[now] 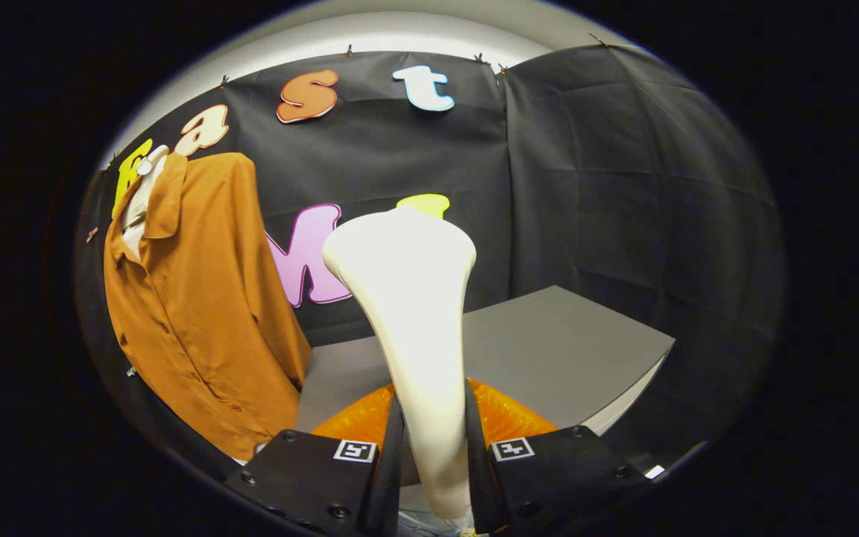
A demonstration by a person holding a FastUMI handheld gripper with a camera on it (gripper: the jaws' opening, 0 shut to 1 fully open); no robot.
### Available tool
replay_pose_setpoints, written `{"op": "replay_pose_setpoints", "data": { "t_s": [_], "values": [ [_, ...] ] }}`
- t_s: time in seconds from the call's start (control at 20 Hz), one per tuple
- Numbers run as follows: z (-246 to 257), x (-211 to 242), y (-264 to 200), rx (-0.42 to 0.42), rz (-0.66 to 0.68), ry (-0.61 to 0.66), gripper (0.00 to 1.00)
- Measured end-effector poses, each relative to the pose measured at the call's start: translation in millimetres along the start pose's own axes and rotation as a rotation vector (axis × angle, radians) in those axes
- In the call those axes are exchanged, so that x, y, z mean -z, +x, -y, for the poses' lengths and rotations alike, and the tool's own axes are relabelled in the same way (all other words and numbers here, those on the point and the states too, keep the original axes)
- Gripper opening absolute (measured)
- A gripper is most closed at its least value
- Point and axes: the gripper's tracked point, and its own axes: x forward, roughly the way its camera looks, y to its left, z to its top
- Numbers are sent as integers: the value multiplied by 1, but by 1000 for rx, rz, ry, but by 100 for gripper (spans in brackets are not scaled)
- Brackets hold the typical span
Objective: Iron the clothes twice with a garment steamer, once on the left side and once on the right side.
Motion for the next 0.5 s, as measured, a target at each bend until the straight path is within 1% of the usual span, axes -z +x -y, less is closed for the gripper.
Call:
{"op": "replay_pose_setpoints", "data": {
  "t_s": [0.25,0.4,0.5],
  "values": [
    [-91,7,-32,-74,32,-28,41],
    [-146,12,-40,-141,36,-39,41],
    [-177,13,-41,-169,37,-45,41]
  ]
}}
